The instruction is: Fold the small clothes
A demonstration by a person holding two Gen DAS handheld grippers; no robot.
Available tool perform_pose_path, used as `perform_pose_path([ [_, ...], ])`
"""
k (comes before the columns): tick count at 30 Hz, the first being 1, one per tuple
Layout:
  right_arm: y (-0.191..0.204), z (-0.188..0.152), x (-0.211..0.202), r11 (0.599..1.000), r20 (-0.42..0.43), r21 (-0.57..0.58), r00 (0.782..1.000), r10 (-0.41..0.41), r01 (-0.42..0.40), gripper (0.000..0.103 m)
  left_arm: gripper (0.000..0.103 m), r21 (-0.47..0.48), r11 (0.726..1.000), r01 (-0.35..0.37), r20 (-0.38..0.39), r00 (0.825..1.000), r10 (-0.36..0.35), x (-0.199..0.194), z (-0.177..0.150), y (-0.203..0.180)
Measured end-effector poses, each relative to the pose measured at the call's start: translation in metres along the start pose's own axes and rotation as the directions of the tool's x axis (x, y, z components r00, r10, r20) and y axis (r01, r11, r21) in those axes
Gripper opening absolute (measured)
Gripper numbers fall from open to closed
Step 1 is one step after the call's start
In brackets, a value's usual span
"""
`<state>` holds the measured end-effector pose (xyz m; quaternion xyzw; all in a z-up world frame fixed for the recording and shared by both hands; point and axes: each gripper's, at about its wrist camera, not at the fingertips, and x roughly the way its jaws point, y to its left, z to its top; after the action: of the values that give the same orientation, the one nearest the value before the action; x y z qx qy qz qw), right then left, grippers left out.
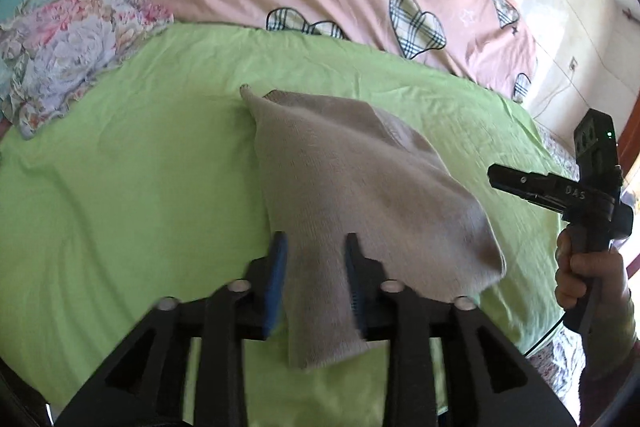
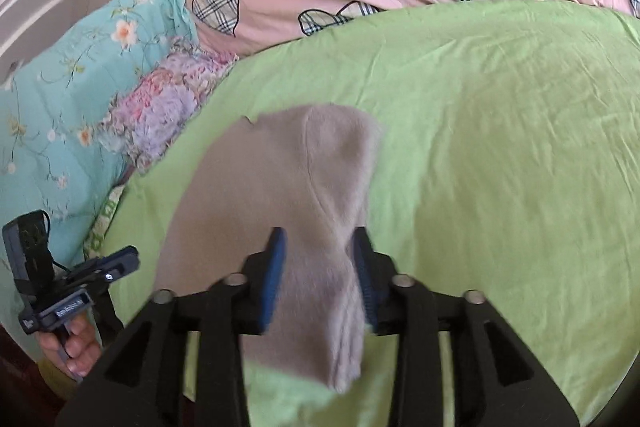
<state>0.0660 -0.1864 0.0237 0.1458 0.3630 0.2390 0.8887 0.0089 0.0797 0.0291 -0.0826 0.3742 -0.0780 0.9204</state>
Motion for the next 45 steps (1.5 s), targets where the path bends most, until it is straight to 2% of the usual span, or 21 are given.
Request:
perform_pose_path([
  [4, -0.022, 0.014, 0.016, 0.996, -0.012, 0.076, 0.999, 0.042, -0.041, 0.049, 0.043, -0.06, 0.998, 0.012, -0.039, 0.999, -0.014, 0.022, 0.013, 0.017],
  [6, -0.032, 0.021, 0.03, 0.99, -0.035, 0.122, 0.997, 0.073, -0.068, 0.049, 0.056, -0.124, 0.99, 0.065, -0.061, 0.995, -0.073, 0.036, 0.022, 0.033],
  [9, -0.042, 0.026, 0.052, 0.977, -0.077, 0.184, 0.989, 0.125, -0.109, 0.049, 0.059, -0.209, 0.971, 0.116, -0.084, 0.987, -0.136, 0.054, 0.033, 0.05],
  [12, -0.047, 0.026, 0.073, 0.964, -0.108, 0.229, 0.981, 0.161, -0.133, 0.049, 0.064, -0.23, 0.967, 0.109, -0.09, 0.987, -0.133, 0.065, 0.044, 0.057],
  [14, -0.044, 0.026, 0.085, 0.965, -0.13, 0.221, 0.976, 0.173, -0.141, 0.042, 0.064, -0.223, 0.971, 0.085, -0.088, 0.99, -0.107, 0.068, 0.049, 0.056],
  [15, -0.042, 0.027, 0.088, 0.97, -0.136, 0.205, 0.978, 0.161, -0.131, 0.022, 0.064, -0.214, 0.975, 0.067, -0.089, 0.992, -0.088, 0.07, 0.052, 0.055],
  [16, -0.04, 0.03, 0.089, 0.974, -0.135, 0.193, 0.979, 0.15, -0.123, 0.013, 0.064, -0.206, 0.977, 0.057, -0.091, 0.993, -0.078, 0.071, 0.054, 0.054],
  [18, -0.036, 0.04, 0.08, 0.973, -0.088, 0.175, 0.982, 0.167, -0.15, 0.011, 0.064, -0.172, 0.985, 0.015, -0.095, 0.995, -0.032, 0.074, 0.057, 0.048],
  [21, -0.033, 0.048, 0.069, 0.983, -0.041, 0.13, 0.99, 0.138, -0.132, 0.011, 0.062, -0.127, 0.992, -0.027, -0.117, 0.993, 0.012, 0.081, 0.053, 0.039],
  [24, -0.045, 0.039, 0.091, 0.991, -0.107, 0.125, 0.992, 0.068, -0.055, 0.01, 0.06, -0.068, 0.995, -0.077, -0.128, 0.989, 0.068, 0.091, 0.048, 0.029],
  [26, -0.051, 0.031, 0.103, 0.989, -0.134, 0.139, 0.989, 0.065, -0.047, 0.01, 0.06, -0.035, 0.994, -0.106, -0.122, 0.987, 0.101, 0.093, 0.043, 0.024],
  [29, -0.053, 0.029, 0.1, 0.985, -0.112, 0.163, 0.991, 0.079, -0.06, 0.011, 0.06, -0.014, 0.994, -0.112, -0.123, 0.986, 0.11, 0.092, 0.042, 0.026],
  [31, -0.053, 0.03, 0.096, 0.983, -0.111, 0.169, 0.99, 0.087, -0.067, 0.016, 0.06, -0.025, 0.995, -0.101, -0.117, 0.988, 0.097, 0.085, 0.043, 0.029],
  [32, -0.052, 0.031, 0.092, 0.983, -0.11, 0.173, 0.99, 0.085, -0.065, 0.016, 0.057, -0.031, 0.995, -0.092, -0.11, 0.99, 0.088, 0.078, 0.043, 0.029],
  [33, -0.051, 0.032, 0.087, 0.982, -0.104, 0.178, 0.991, 0.083, -0.063, 0.022, 0.05, -0.033, 0.997, -0.074, -0.098, 0.993, 0.071, 0.071, 0.043, 0.029],
  [34, -0.051, 0.033, 0.079, 0.983, -0.091, 0.176, 0.993, 0.073, -0.057, 0.026, 0.049, -0.027, 0.998, -0.05, -0.087, 0.995, 0.048, 0.063, 0.042, 0.026],
  [37, -0.046, 0.029, 0.056, 0.986, -0.022, 0.157, 0.998, 0.063, -0.059, 0.026, 0.049, 0.02, 0.999, 0.042, -0.048, 0.998, -0.041, 0.036, 0.032, 0.008],
  [39, -0.04, 0.021, 0.041, 0.986, 0.006, 0.136, 0.995, 0.097, -0.097, 0.026, 0.049, 0.071, 0.991, 0.109, -0.035, 0.994, -0.107, 0.022, 0.02, -0.012],
  [41, -0.026, 0.01, 0.033, 0.987, -0.002, 0.083, 0.99, 0.14, -0.139, 0.026, 0.048, 0.107, 0.985, 0.137, -0.038, 0.99, -0.134, 0.019, 0.01, -0.025],
  [43, -0.013, 0.0, 0.033, 0.989, -0.03, 0.031, 0.988, 0.149, -0.148, 0.026, 0.046, 0.132, 0.982, 0.132, -0.079, 0.989, -0.122, 0.027, -0.005, -0.032],
  [45, -0.004, -0.012, 0.036, 0.992, -0.069, -0.026, 0.99, 0.12, -0.122, 0.026, 0.035, 0.131, 0.987, 0.091, -0.132, 0.988, -0.074, 0.042, -0.02, -0.028],
])
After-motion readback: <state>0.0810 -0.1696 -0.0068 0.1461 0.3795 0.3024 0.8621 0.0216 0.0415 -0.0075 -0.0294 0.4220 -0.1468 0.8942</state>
